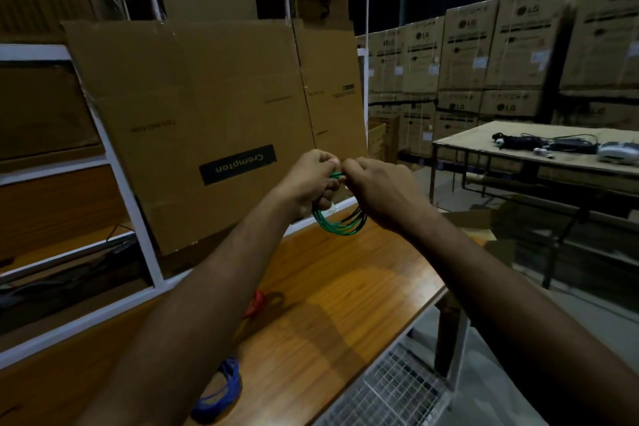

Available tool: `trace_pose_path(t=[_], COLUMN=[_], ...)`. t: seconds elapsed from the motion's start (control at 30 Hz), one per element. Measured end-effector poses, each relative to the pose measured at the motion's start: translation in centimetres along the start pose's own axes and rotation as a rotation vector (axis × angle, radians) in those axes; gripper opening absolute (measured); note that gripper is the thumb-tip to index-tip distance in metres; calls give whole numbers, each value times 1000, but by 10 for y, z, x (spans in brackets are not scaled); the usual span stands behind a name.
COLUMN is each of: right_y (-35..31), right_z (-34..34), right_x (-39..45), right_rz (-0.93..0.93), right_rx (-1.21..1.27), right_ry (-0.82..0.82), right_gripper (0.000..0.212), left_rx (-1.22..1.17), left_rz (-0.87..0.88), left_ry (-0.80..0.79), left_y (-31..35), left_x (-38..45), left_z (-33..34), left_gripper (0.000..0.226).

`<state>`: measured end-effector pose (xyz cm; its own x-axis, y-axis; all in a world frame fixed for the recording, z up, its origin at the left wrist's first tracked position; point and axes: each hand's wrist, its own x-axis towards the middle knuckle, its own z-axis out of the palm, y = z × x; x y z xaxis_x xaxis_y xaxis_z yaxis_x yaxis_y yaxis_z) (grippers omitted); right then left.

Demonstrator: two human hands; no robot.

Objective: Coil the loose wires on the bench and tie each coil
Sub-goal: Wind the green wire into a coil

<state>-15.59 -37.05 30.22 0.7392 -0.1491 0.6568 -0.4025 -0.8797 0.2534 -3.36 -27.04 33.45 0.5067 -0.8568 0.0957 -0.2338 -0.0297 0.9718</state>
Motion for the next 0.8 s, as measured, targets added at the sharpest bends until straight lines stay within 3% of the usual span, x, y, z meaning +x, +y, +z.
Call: trace_pose_path(t=[0.13,0.3,0.5,0.7,0.8], right_y=[4,8,9,6,-7], right_z=[1,10,17,25,35], right_x=[-7,-16,-21,-41,-56], right_rz=[54,140,253,134,69], right_rx=[85,145,330,141,60], right_ry=[3,-8,-7,-178,-180], right_gripper=[17,15,24,15,15], left_rx=[-10,178,444,296,190], left_rz=[67,85,219,107,8], left_ry=[-58,-59,125,162,166], left_y=[-5,-11,-16,-52,-74], left_x=[-5,-5,-1,-7,-21], left_z=[9,20,38,45,48], left_gripper=[36,46,43,45,44])
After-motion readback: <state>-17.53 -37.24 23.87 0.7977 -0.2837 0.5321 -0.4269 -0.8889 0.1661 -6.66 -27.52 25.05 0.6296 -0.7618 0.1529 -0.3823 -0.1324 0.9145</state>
